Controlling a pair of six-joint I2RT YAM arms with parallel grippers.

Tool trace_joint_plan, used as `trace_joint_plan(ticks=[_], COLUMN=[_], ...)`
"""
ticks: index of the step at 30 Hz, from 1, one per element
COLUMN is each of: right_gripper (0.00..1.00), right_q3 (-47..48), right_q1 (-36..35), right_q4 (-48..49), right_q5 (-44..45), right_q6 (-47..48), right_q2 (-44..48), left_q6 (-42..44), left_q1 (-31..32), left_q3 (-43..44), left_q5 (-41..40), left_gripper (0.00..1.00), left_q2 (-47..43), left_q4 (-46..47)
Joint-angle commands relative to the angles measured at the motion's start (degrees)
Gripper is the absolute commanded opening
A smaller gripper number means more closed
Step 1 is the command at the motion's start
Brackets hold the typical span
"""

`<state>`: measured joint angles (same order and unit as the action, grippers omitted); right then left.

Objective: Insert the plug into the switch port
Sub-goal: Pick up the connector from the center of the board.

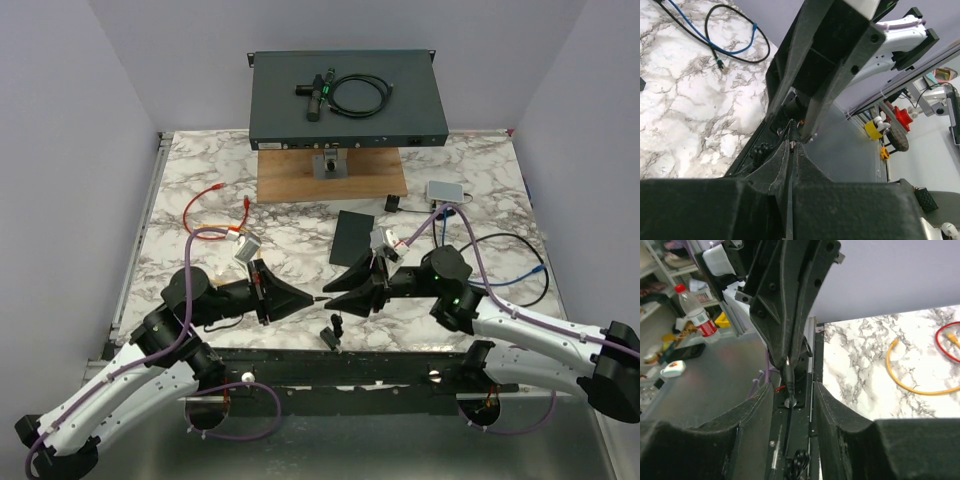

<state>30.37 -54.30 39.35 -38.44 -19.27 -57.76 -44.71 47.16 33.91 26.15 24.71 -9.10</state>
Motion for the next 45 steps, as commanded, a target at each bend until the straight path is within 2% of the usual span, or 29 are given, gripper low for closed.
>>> trace_joint_plan(ticks=[1, 5, 13, 26, 34, 38, 45], right_gripper=[0.42, 0.44, 0.45, 0.45, 0.45, 0.45, 0.40], right_q3=[6.3, 9.8, 13.9, 17.0, 18.8, 19.8, 19.6], right_q1=[-0.3, -0.3, -0.3, -2.1, -3.7, -4.8, -6.1], right_q4=[-18.5, -28.1, -36.6, -39.2, -39.3, -42.3, -41.8], right_q5=[0.5, 3.1, 6.0, 6.4, 4.6, 3.6, 3.5], right_q6=[11.1, 17.6, 26.0, 31.0, 32.3, 33.2, 33.2], right_q2=[2.9, 3.8, 1.9, -2.5, -5.9, -7.7, -8.9], left_q6=[3.5, 7.3, 14.4, 22.9, 23.9, 24.1, 24.2], left_q1=[-0.5, -0.5, -0.6, -0.7, -0.6, -0.6, -0.6], left_q3=[1.0, 3.0, 8.2, 15.5, 16.5, 16.9, 17.2], left_q5=[1.4, 0.7, 1.4, 0.0, -0.8, -1.5, -1.8], left_gripper=[0.00, 0.00, 0.00, 0.00, 0.00, 0.00, 0.00], left_q2=[2.3, 5.1, 8.8, 13.8, 14.8, 15.3, 16.2], left_q4=[-1.6, -6.1, -14.2, -30.0, -32.7, -33.7, -34.4])
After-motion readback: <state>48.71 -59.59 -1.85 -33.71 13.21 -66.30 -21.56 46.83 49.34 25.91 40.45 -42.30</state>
